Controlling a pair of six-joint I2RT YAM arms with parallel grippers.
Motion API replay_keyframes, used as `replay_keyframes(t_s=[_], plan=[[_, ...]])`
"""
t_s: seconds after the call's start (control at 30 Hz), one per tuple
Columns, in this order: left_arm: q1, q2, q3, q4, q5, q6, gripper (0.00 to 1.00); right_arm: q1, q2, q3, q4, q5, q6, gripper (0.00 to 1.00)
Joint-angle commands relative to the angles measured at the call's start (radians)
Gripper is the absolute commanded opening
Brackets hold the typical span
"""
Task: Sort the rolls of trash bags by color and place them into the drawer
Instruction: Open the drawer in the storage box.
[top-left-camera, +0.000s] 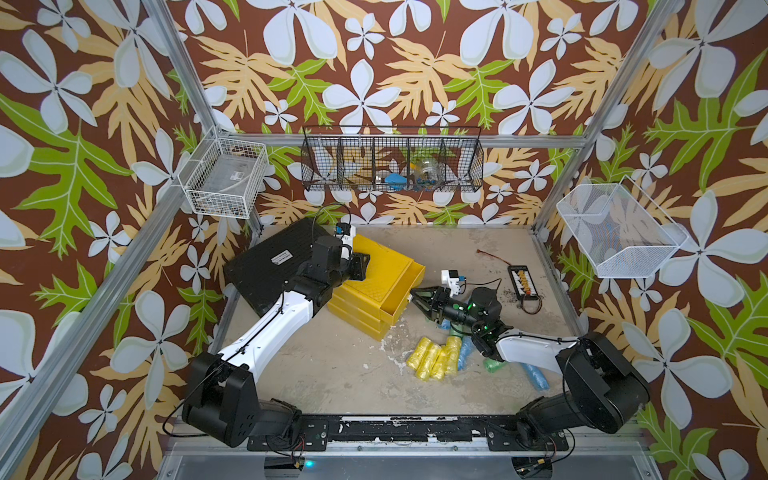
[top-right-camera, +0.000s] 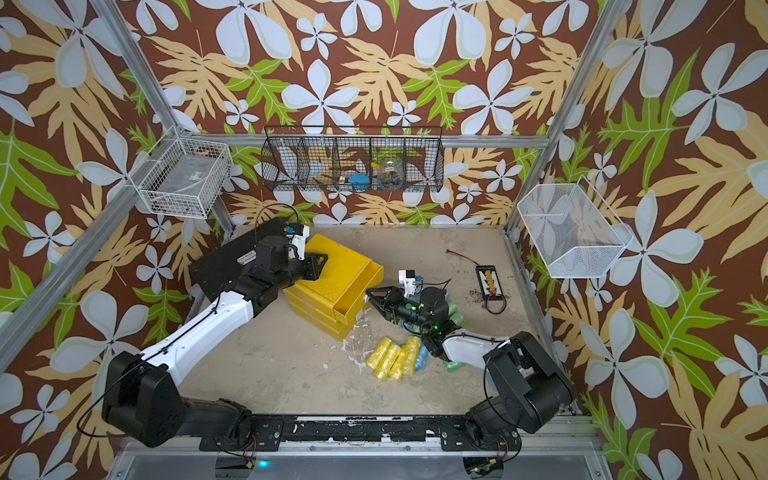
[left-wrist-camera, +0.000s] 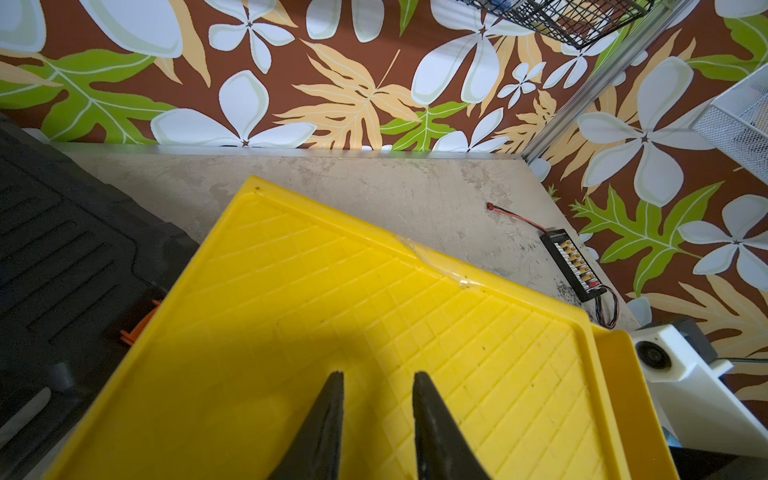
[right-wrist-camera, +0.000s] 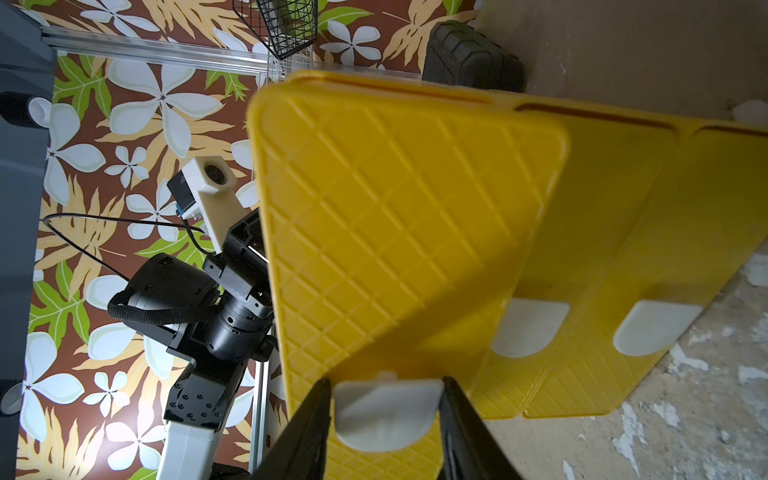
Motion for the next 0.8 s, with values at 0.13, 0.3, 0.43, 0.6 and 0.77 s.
replay_keyframes(t_s=[0.13, 0.3, 0.43, 0.6, 0.77], plan=[[0.001, 0.006, -0.015, -0.169, -0.001, 0.007, 0.32, 0.002, -0.006, -0.023, 0.081, 0.012, 0.021, 0.29], [0.001, 0.006, -0.014, -0.175, -0.007, 0.012, 0.32, -0.004, -0.059, -0.069, 0.067, 0.014, 0.013, 0.22], [0.001, 0.006, -0.009, -0.178, -0.01, 0.013, 0.32, -0.023, -0.137, -0.114, 0.004, 0.019, -0.01, 0.21], [0.001, 0.01, -0.005, -0.178, -0.011, 0.011, 0.32, -0.061, -0.249, -0.166, -0.103, 0.022, -0.047, 0.21], [0.001, 0.01, -0.004, -0.178, -0.011, 0.009, 0.32, -0.092, -0.32, -0.2, -0.177, 0.01, -0.063, 0.2]])
